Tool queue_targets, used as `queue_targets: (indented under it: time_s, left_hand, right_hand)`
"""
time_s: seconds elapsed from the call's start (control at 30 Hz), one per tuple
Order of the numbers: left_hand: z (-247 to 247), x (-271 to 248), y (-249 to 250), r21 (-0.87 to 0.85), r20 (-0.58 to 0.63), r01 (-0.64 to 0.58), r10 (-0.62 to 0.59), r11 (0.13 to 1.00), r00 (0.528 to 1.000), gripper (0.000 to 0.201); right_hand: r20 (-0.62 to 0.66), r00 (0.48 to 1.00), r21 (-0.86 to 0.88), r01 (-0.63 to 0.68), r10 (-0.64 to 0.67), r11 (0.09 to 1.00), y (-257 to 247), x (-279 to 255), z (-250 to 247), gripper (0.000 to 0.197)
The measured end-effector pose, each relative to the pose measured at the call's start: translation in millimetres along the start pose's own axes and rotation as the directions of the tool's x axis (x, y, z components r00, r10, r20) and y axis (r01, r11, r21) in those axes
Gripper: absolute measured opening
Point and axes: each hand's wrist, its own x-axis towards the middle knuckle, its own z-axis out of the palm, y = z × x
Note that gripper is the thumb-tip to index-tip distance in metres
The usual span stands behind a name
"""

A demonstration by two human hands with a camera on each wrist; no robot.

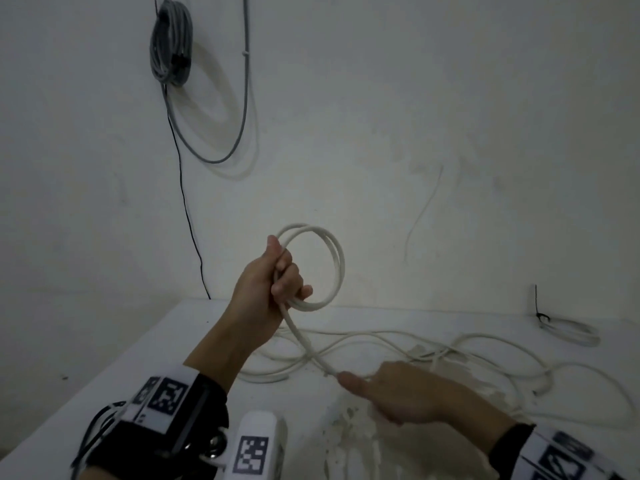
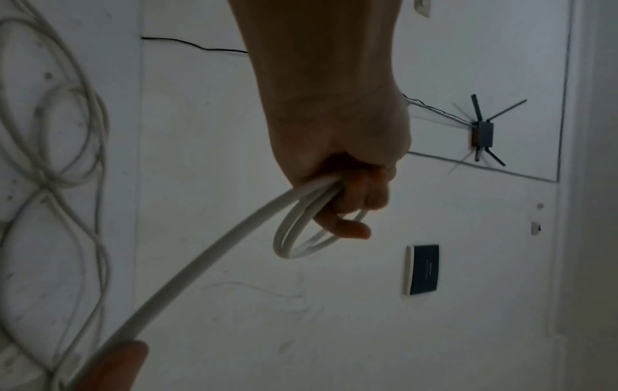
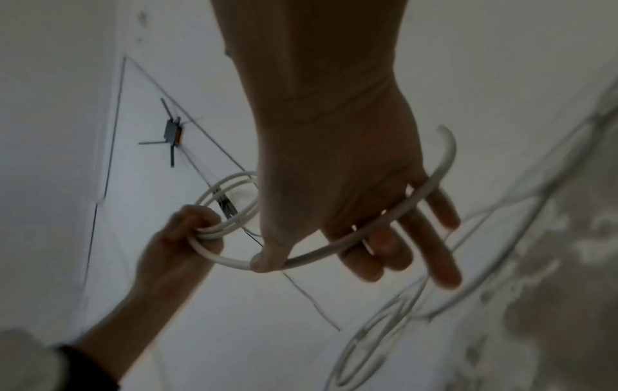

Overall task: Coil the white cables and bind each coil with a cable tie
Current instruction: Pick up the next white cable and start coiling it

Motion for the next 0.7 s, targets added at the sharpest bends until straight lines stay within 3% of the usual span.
queue_targets:
  time_s: [0.1,0.2,0.27,0.33,0.4,0.47,0.5,0.53,0.57,0.63,0.7]
  left_hand:
    - [-11,-9,0,-0.061,0.197,0.153,-0.138,0.986,0.971,0.043]
    - [-19,-14,-4,0.015,0.427,0.269,-0.249,0.963,0.869,0.04]
    - [-19,-17,-7,0.162,0.43,0.261,-0.306,0.952,0.85,0.042]
    - [-13,-21,-10,0.369,0.367,0.193,-0.333,0.909,0.869,0.042]
    - [-5,-24,-17,0.61,0.31,0.082,-0.333,0.788,0.891,0.045]
    - [0,-23,-28,0.841,0.257,-0.061,-0.298,0.537,0.919,0.047]
    - [2,-22,-34,0.904,0.234,-0.109,-0.264,0.413,0.936,0.047]
    - [2,-22,-40,0.933,0.209,-0.125,-0.225,0.338,0.952,0.046]
    - [2,-21,-45,0.946,0.18,-0.117,-0.188,0.303,0.966,0.045]
    - [1,-20,-54,0.957,0.128,-0.09,-0.121,0.277,0.984,0.044]
    - [0,-19,-62,0.957,0.104,-0.081,-0.068,0.278,0.992,0.043]
  right_hand:
    - [-0.136,0.987,-0.316,-0.129,0.09,0.94,17,8,-19,0.086]
    - [-0.156,0.979,-0.434,-0.189,0.134,0.881,26,9,-40,0.084]
    - [-0.181,0.969,-0.521,-0.24,0.169,0.819,25,6,-54,0.08]
    - [-0.26,0.945,-0.606,-0.32,0.199,0.728,22,2,-67,0.077]
    - [-0.352,0.912,-0.605,-0.393,0.21,0.692,15,1,-76,0.073]
    - [-0.375,0.894,-0.382,-0.389,0.244,0.838,9,4,-80,0.054]
    - [-0.351,0.897,-0.155,-0.338,0.268,0.928,5,6,-81,0.039]
    - [-0.311,0.903,0.122,-0.27,0.295,0.955,1,7,-81,0.028]
    - [-0.259,0.911,0.376,-0.21,0.32,0.902,-4,7,-80,0.023]
    - [-0.152,0.941,0.752,-0.089,0.303,0.653,-15,6,-76,0.021]
    - [-0.075,0.979,0.899,-0.015,0.188,0.437,-27,3,-70,0.023]
